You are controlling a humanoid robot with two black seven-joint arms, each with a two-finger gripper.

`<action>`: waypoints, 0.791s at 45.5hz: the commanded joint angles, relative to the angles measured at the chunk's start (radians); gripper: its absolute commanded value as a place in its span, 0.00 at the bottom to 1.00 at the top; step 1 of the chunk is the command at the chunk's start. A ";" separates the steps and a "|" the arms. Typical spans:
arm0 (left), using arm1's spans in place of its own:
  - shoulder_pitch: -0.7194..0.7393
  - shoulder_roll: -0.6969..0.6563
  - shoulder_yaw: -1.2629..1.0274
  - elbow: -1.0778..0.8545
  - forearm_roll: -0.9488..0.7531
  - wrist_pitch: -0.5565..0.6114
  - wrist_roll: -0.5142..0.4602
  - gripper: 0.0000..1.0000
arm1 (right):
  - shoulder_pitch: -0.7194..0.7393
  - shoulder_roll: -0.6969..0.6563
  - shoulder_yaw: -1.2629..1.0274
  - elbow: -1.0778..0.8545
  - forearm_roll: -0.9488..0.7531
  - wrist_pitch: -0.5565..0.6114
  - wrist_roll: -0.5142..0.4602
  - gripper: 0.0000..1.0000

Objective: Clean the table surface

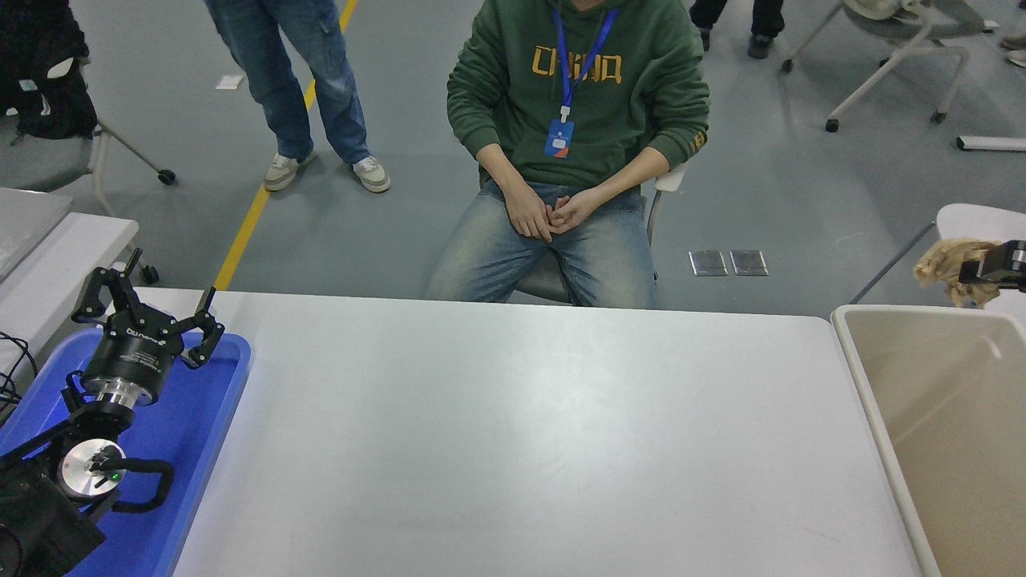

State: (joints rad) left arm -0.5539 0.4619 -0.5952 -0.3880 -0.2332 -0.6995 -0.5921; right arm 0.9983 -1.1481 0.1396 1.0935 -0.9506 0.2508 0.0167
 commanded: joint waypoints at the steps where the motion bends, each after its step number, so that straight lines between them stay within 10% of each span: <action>1: 0.000 0.000 0.000 0.000 0.000 0.000 0.000 1.00 | -0.156 0.186 -0.040 -0.279 0.176 -0.229 0.000 0.00; 36: 0.000 0.000 0.000 0.000 0.000 0.000 0.000 1.00 | -0.388 0.728 -0.032 -0.846 0.368 -0.653 0.002 0.00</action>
State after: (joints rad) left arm -0.5538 0.4617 -0.5952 -0.3881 -0.2331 -0.6995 -0.5921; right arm 0.6491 -0.5689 0.1018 0.3900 -0.6079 -0.2966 0.0175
